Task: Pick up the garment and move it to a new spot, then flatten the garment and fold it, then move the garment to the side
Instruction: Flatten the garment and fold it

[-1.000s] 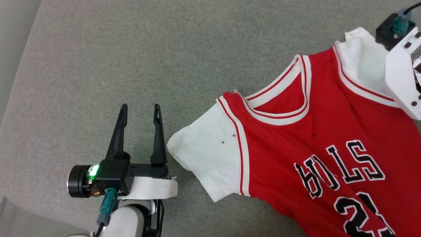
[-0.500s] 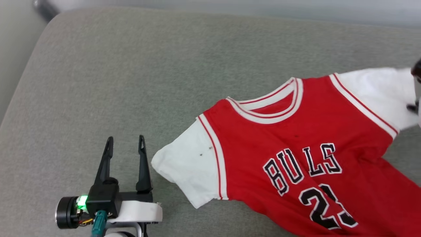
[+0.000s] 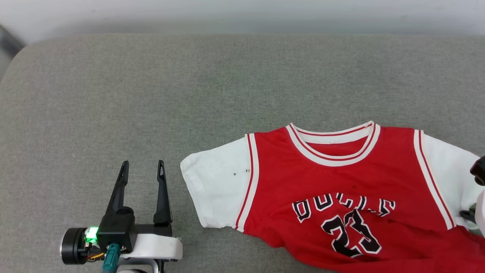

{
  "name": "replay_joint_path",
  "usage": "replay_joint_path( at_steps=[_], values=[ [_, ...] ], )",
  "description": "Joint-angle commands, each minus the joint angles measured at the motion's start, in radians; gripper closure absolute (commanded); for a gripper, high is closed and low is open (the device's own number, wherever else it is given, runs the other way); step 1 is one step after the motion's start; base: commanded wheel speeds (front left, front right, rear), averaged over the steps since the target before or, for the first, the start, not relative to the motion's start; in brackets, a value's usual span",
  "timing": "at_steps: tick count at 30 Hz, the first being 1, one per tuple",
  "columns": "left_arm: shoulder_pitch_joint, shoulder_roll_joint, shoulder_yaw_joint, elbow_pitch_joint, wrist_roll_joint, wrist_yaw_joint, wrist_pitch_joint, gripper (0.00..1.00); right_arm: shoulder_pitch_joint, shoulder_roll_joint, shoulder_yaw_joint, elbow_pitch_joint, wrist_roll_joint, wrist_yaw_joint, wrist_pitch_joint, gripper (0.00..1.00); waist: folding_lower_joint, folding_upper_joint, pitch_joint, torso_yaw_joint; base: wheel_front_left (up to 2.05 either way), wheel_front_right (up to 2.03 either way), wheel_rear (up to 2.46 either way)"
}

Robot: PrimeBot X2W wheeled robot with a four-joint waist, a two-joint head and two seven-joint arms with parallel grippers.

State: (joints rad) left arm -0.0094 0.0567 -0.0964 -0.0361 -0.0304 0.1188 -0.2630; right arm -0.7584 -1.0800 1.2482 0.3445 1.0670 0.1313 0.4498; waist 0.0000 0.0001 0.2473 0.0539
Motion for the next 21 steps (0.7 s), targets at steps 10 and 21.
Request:
replay_joint_path(
  at_steps=[10,21],
  values=[
    [0.004,0.056,0.043,0.042,0.004,-0.032,-0.003,0.00,0.046,0.094,-0.228,0.254,-0.176,-0.001,-0.389,0.00,0.0000,-0.0001,-0.104,-0.038,0.00,0.00,0.00],
    [-0.093,0.137,0.089,0.106,-0.008,-0.076,-0.003,0.00,0.169,0.316,-0.665,0.309,-0.416,-0.001,-0.714,0.00,0.0000,-0.0001,-0.153,-0.066,0.00,0.00,0.00]
  ],
)
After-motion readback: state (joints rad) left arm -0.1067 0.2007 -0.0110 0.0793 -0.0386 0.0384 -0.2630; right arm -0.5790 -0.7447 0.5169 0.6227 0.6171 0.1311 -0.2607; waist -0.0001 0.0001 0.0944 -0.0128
